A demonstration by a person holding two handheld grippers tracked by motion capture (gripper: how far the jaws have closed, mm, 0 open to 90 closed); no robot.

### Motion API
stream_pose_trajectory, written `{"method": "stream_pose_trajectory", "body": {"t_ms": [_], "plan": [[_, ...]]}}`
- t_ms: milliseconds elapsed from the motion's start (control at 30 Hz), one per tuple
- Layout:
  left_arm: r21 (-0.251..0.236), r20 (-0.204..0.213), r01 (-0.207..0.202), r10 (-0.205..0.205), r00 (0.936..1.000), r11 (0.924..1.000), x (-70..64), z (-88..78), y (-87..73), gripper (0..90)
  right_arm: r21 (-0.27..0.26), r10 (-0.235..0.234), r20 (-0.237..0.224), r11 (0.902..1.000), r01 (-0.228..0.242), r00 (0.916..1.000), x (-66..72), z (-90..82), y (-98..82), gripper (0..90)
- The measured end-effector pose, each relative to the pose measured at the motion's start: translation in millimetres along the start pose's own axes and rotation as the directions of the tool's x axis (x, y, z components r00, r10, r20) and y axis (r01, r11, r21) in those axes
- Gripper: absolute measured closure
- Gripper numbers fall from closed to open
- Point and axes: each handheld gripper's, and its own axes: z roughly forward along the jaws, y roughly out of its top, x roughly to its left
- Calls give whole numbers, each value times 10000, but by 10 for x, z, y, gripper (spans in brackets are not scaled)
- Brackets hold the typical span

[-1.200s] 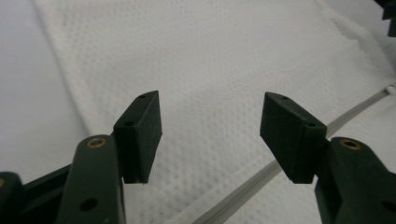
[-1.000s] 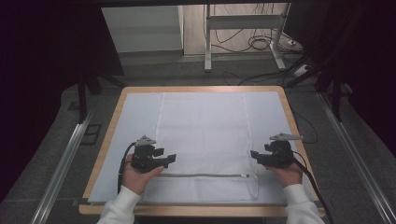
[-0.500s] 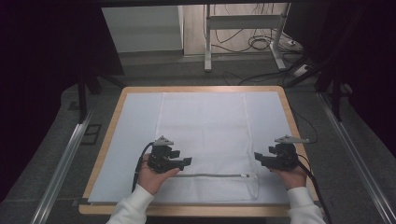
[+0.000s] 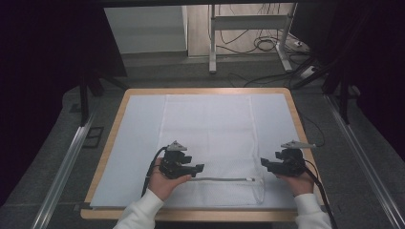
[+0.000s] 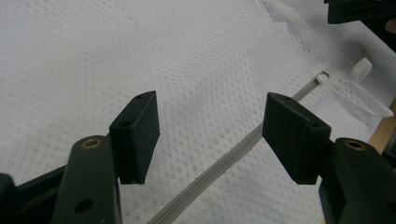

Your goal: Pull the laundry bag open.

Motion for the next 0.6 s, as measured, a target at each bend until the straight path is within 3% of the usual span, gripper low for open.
{"method": "stream_pose_trajectory", "body": {"t_ms": [600], "plan": [[318,212,-349,342,9992,9989,-198,196,0,367,-35,-51,161,10000,52,9999,4,12,21,276]]}}
